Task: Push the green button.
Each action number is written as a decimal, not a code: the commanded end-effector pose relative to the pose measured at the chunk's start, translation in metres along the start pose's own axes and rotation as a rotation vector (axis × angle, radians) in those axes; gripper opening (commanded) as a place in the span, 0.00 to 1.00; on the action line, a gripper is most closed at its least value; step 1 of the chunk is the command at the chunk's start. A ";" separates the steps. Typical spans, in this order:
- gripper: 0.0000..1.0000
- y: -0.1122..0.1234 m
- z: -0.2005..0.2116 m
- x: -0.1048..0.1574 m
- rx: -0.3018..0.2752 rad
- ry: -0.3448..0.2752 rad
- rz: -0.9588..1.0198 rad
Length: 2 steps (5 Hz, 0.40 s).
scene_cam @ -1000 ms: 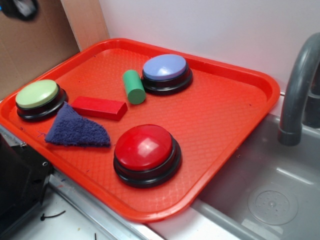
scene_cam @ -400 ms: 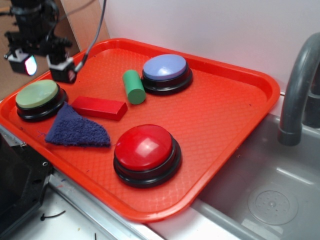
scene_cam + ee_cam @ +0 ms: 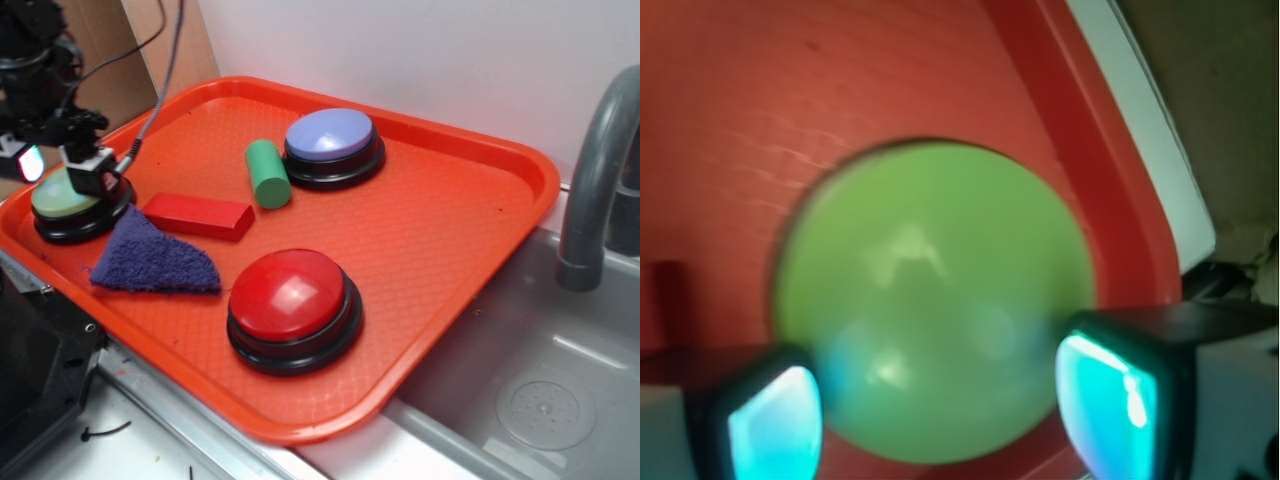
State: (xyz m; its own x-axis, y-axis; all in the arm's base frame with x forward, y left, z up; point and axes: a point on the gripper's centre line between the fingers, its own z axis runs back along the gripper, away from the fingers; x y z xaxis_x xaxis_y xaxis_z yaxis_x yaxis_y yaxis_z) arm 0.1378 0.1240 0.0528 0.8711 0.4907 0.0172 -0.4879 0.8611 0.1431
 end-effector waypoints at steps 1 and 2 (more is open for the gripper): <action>1.00 0.008 -0.017 0.001 0.018 0.019 -0.014; 1.00 -0.002 0.006 0.004 0.014 -0.019 -0.027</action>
State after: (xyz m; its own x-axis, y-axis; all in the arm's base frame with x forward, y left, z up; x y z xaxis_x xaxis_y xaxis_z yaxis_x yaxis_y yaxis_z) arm 0.1459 0.1169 0.0525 0.8848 0.4659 -0.0052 -0.4593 0.8741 0.1577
